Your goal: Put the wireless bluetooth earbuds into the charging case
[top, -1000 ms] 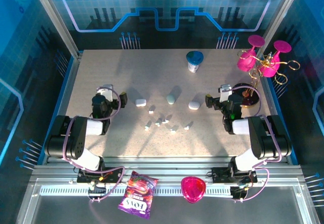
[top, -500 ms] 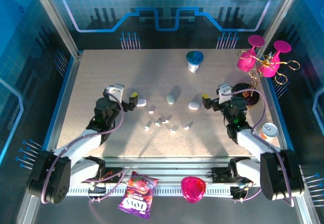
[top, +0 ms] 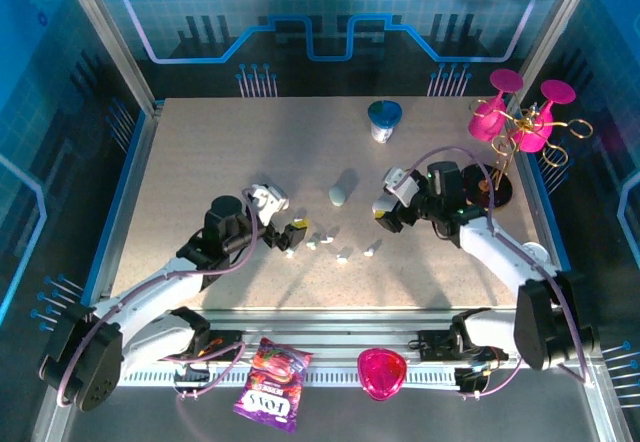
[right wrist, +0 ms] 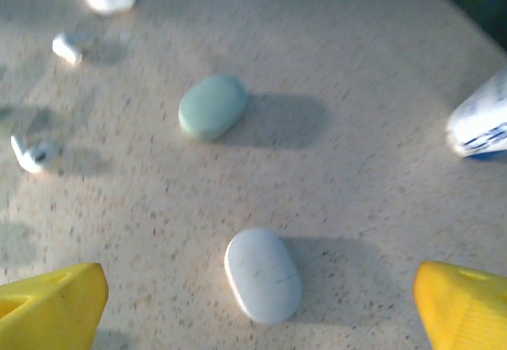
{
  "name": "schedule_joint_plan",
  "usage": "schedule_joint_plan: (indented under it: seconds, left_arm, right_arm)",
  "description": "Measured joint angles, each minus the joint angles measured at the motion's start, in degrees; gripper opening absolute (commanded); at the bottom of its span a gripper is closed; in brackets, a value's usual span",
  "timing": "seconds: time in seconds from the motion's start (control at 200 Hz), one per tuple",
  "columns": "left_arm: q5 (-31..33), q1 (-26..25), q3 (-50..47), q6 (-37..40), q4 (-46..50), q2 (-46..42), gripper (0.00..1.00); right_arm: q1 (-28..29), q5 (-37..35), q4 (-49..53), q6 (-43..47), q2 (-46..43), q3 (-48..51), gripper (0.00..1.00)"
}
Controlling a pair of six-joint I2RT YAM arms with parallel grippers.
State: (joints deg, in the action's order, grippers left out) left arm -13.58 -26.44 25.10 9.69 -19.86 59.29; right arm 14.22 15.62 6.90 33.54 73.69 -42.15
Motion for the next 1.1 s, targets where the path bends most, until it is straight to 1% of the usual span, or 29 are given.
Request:
schedule_joint_plan:
  seconds: [0.09, 0.165, 0.21, 0.4, 0.505, 0.645, 0.74, 0.85, 0.911, 1.071, 1.101]
  left_arm:
    - [-1.3, 0.0, 0.3, 0.9, 0.7, 0.4, 0.99]
    - [-1.9, 0.0, 0.7, 1.2, 0.8, 0.8, 0.99]
    - [-2.3, 0.0, 0.8, 1.2, 0.8, 1.0, 0.99]
    - [-3.3, 0.0, 0.8, 1.2, 0.8, 1.7, 0.99]
    - [-3.3, 0.0, 0.8, 1.2, 1.2, 1.8, 0.99]
    - [-3.3, 0.0, 0.8, 1.2, 1.5, 1.8, 0.99]
    - [-3.3, 0.0, 0.8, 1.2, 1.6, 1.8, 0.99]
    - [-3.2, 0.0, 0.8, 1.2, 1.6, 1.5, 0.99]
    - [-3.2, 0.0, 0.8, 1.2, 1.6, 1.2, 0.99]
    - [-3.2, 0.0, 0.8, 0.8, 1.6, 0.8, 0.99]
    - [-3.2, 0.0, 0.8, 0.8, 1.6, 0.8, 0.99]
  right_arm:
    - [0.0, -0.6, 5.7, 4.5, 4.7, -3.1, 0.97]
    - [-0.3, -0.9, 8.6, 7.3, 8.2, -5.1, 0.95]
    - [-0.6, -1.0, 9.6, 8.5, 10.0, -5.9, 0.94]
    - [-2.1, -1.4, 13.0, 11.7, 17.9, -10.6, 0.82]
    - [-2.6, -1.2, 14.2, 12.7, 21.5, -13.2, 0.81]
    - [-2.7, -0.5, 15.9, 13.6, 24.9, -16.0, 0.8]
    - [-2.7, -0.1, 17.2, 14.4, 26.8, -17.9, 0.74]
    - [-2.7, -0.1, 18.7, 15.0, 28.6, -19.8, 0.72]
    - [-2.7, -0.1, 19.4, 15.4, 29.4, -20.6, 0.69]
    - [-2.7, -0.2, 20.7, 15.8, 31.1, -21.7, 0.67]
    - [-2.7, -0.2, 20.8, 15.9, 31.4, -21.7, 0.65]
